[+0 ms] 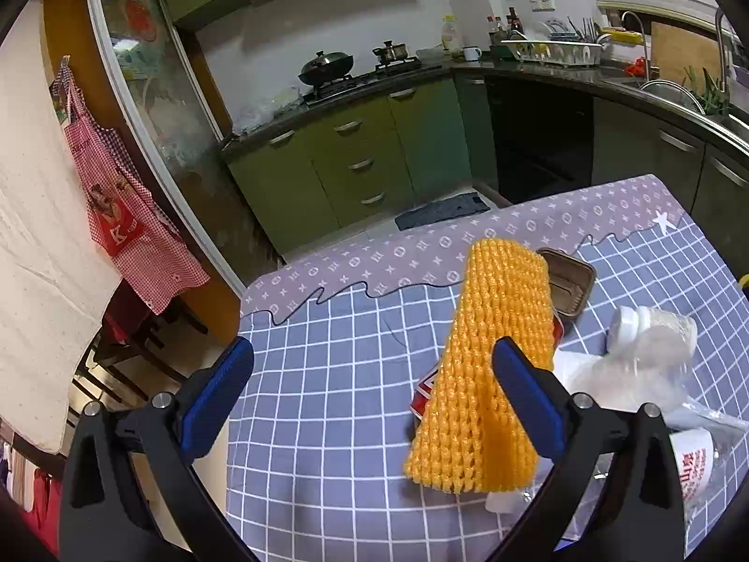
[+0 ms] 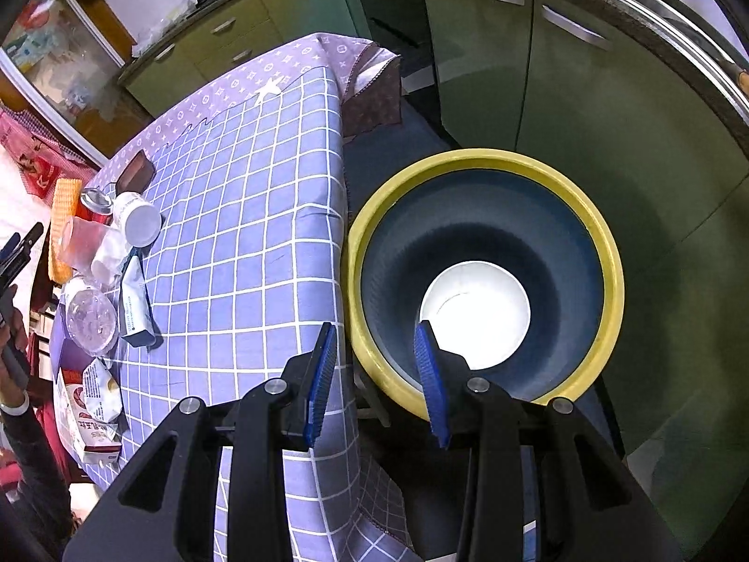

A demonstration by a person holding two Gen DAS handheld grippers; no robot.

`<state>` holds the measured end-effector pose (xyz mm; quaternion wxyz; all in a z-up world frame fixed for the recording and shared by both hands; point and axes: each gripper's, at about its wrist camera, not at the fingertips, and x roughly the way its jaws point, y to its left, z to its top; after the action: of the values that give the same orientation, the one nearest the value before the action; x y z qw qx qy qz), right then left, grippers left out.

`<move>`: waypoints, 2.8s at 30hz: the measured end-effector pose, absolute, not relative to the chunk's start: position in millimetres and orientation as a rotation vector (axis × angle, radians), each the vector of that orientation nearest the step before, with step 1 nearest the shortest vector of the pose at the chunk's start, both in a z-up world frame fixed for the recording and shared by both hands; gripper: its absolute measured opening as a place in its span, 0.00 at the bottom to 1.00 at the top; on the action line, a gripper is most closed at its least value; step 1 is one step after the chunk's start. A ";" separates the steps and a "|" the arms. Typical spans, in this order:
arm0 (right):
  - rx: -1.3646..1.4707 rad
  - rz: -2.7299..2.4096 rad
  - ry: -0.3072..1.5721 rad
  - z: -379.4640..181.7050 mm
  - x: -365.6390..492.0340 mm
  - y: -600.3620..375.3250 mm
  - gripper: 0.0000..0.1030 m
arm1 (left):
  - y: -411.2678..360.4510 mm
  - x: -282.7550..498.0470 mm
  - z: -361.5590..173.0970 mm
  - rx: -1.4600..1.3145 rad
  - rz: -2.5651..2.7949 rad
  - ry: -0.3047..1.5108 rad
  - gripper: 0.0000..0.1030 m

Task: Collect trash
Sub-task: 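Grasp the orange foam fruit net with the left gripper, then carry the orange foam net to the bin and open the left gripper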

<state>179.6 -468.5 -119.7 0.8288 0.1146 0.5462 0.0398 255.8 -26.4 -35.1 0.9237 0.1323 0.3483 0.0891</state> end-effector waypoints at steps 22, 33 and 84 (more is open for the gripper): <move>0.220 0.112 1.191 -128.1 184.8 -459.3 0.37 | -3.0 308.1 -58.4 0.246 0.018 0.855 0.94; 0.217 0.115 1.209 -134.3 185.5 -458.1 0.40 | -6.3 314.1 -55.8 0.043 -0.260 0.924 0.94; 0.243 -0.003 1.005 -59.6 80.9 -553.8 0.50 | -354.1 191.4 -6.5 0.438 -0.983 0.965 0.21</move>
<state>80.9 -553.8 -59.6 0.8694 0.1162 0.4803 -0.0013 191.4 -354.1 -6.5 0.7500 0.2006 0.4416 -0.4498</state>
